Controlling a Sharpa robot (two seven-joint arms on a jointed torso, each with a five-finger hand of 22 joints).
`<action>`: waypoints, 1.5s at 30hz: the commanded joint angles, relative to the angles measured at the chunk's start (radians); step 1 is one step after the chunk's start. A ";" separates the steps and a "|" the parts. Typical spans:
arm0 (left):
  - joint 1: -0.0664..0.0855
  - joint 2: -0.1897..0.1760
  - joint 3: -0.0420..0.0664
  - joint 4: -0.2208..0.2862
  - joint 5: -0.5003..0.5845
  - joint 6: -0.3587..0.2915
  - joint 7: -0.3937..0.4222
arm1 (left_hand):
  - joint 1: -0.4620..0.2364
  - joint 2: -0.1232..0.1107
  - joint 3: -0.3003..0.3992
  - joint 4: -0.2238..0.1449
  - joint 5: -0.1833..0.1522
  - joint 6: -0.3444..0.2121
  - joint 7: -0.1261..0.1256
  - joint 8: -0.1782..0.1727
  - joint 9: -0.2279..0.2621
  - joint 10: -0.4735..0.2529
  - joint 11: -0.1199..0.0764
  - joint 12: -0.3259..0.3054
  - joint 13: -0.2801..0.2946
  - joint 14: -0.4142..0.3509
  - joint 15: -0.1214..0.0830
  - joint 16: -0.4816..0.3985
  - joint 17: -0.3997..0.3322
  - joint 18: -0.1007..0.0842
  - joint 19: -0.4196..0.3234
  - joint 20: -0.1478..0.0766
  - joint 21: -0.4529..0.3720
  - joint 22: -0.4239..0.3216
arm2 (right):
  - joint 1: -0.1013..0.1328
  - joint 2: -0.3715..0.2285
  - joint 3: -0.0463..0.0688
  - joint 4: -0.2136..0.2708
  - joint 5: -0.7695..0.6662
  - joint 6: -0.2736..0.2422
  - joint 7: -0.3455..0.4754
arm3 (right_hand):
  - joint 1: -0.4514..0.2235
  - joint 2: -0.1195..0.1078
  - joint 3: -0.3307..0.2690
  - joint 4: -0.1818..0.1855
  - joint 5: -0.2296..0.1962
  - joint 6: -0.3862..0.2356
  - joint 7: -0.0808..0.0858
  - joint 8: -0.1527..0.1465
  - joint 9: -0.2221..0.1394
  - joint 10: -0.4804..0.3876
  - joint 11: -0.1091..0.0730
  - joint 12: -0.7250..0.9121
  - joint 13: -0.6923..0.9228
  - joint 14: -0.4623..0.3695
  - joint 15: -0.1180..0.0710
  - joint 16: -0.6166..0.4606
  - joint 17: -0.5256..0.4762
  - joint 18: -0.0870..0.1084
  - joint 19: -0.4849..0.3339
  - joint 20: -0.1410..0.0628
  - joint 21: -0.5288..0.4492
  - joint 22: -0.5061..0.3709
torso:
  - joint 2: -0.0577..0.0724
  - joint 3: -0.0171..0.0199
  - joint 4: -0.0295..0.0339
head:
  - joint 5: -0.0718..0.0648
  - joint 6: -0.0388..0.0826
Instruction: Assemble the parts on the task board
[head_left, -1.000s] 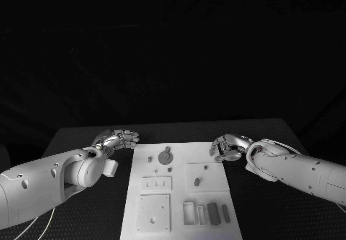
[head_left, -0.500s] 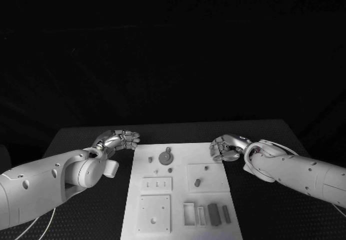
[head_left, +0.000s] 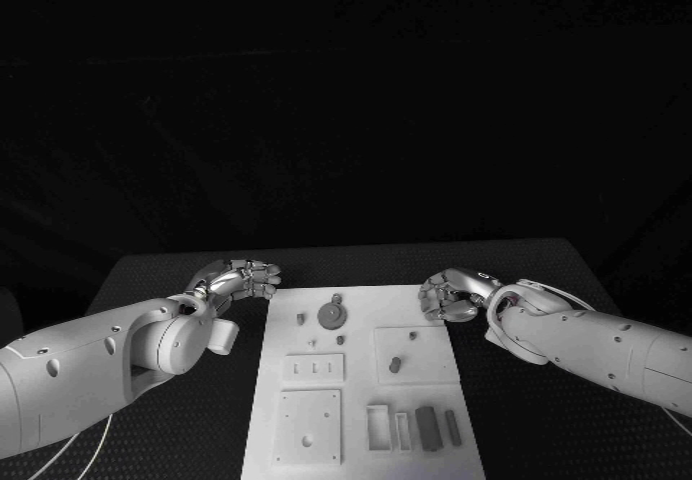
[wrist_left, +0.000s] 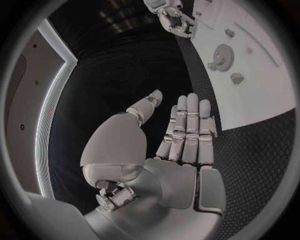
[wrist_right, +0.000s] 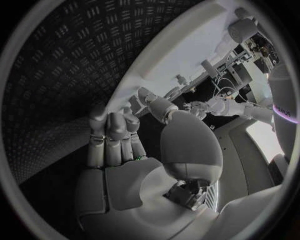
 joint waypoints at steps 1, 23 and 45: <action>0.000 0.002 0.001 0.001 -0.005 0.017 0.004 | -0.010 0.003 0.005 -0.001 -0.003 -0.002 0.005 -0.006 0.001 -0.004 0.004 -0.006 0.001 -0.004 0.004 0.006 -0.001 0.012 -0.004 0.000 0.007 0.019 | -0.004 0.002 -0.002 0.000 -0.013 0.016 -0.006 | -0.002 0.007 0.006 -0.001 -0.004 0.090 0.006 0.010 0.005 -0.015 -0.007 0.003 -0.002 0.001 -0.011 -0.002 0.001 0.055 0.009 -0.002 0.007 0.015 | 0.000 0.0001 -0.0001 | 0.000 0.000; 0.000 0.000 0.001 0.002 -0.006 0.019 0.002 | -0.011 0.003 0.005 -0.001 -0.003 -0.003 0.005 -0.006 0.002 -0.003 0.004 -0.006 0.001 -0.004 0.004 0.006 -0.002 0.012 -0.005 0.000 0.007 0.019 | -0.004 0.007 -0.002 0.001 -0.013 -0.009 -0.014 | -0.014 0.027 0.028 0.008 -0.005 0.117 -0.007 0.024 0.018 -0.005 -0.020 0.003 -0.009 0.005 -0.024 -0.002 0.005 0.055 0.015 -0.008 0.010 0.012 | 0.000 0.0001 0.0000 | 0.000 -0.005; 0.000 0.000 0.001 0.002 -0.008 0.018 0.000 | -0.011 0.003 0.005 -0.001 -0.003 -0.003 0.005 -0.007 0.002 -0.003 0.004 -0.007 0.002 -0.004 0.004 0.006 -0.002 0.012 -0.005 0.000 0.007 0.019 | -0.004 0.005 -0.002 0.010 0.005 -0.030 -0.015 | -0.015 0.079 0.073 -0.002 -0.005 0.180 -0.031 0.056 0.038 0.017 -0.042 0.010 -0.008 0.016 -0.044 0.003 0.012 0.055 0.025 -0.014 0.020 0.014 | 0.000 -0.0001 0.0005 | 0.000 -0.009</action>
